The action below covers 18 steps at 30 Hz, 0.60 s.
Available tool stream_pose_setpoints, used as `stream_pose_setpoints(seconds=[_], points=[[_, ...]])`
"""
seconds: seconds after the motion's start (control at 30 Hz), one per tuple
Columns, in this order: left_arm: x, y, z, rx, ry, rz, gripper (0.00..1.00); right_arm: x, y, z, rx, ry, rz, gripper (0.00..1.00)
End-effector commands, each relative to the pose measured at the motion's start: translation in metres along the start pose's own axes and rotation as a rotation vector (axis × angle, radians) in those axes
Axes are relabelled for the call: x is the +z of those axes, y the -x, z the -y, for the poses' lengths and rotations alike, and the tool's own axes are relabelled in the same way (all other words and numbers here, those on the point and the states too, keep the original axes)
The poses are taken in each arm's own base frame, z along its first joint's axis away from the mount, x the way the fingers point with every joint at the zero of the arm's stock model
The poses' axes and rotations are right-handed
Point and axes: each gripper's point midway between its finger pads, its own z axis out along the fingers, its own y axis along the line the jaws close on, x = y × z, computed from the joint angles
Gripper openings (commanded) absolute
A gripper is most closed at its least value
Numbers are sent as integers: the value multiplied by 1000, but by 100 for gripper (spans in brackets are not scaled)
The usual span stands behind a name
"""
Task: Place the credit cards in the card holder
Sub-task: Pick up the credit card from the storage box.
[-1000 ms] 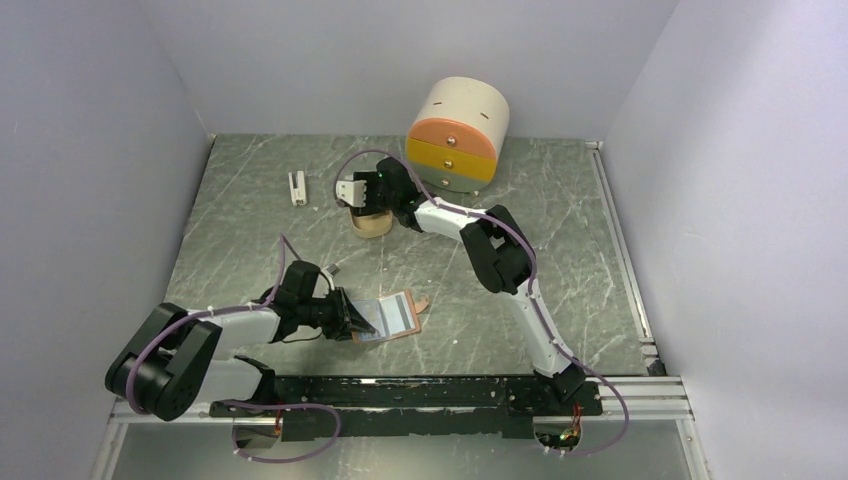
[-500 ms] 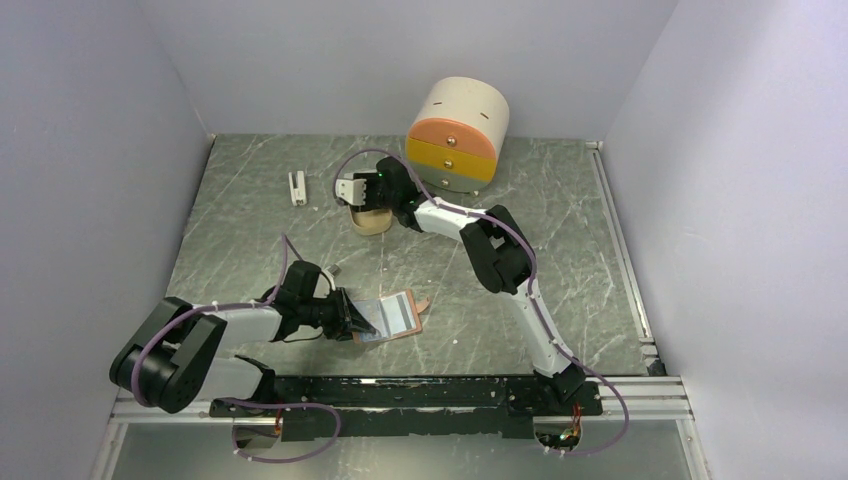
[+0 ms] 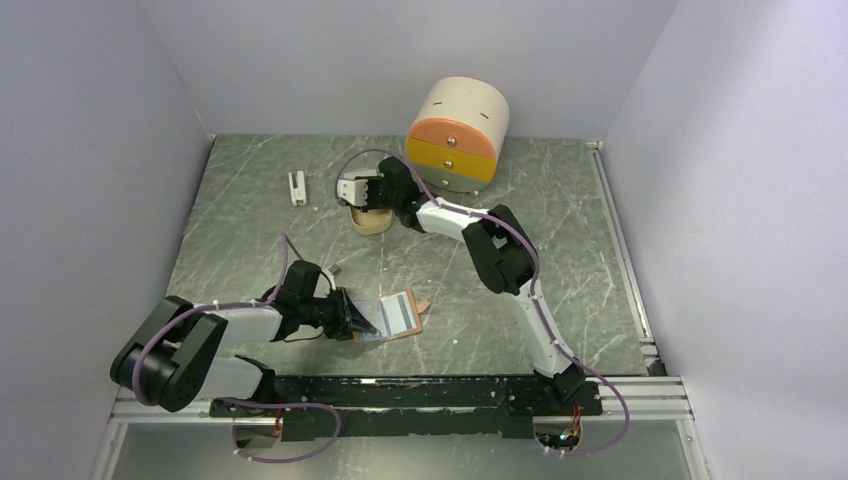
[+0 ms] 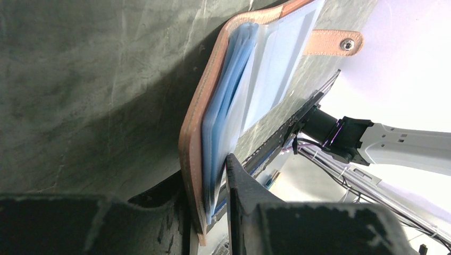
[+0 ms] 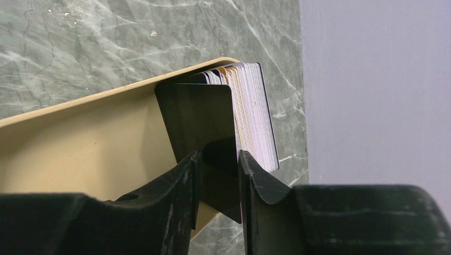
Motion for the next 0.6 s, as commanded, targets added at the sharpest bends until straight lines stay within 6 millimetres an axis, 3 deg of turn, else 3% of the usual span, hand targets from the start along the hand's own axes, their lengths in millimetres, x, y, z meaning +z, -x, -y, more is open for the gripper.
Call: stream_pose_setpoints(seconds=[0.0, 0.33, 0.47, 0.57], points=[[0, 0, -2, 3, -2, 3, 25, -20, 13, 36, -19, -80, 34, 33], [-1, 0, -1, 4, -6, 5, 26, -36, 15, 17, -29, -19, 42, 20], [-1, 0, 0, 1, -9, 5, 26, -45, 14, 8, -42, -8, 44, 5], [-2, 0, 0, 2, -10, 9, 26, -51, 12, 3, -46, -5, 43, 2]])
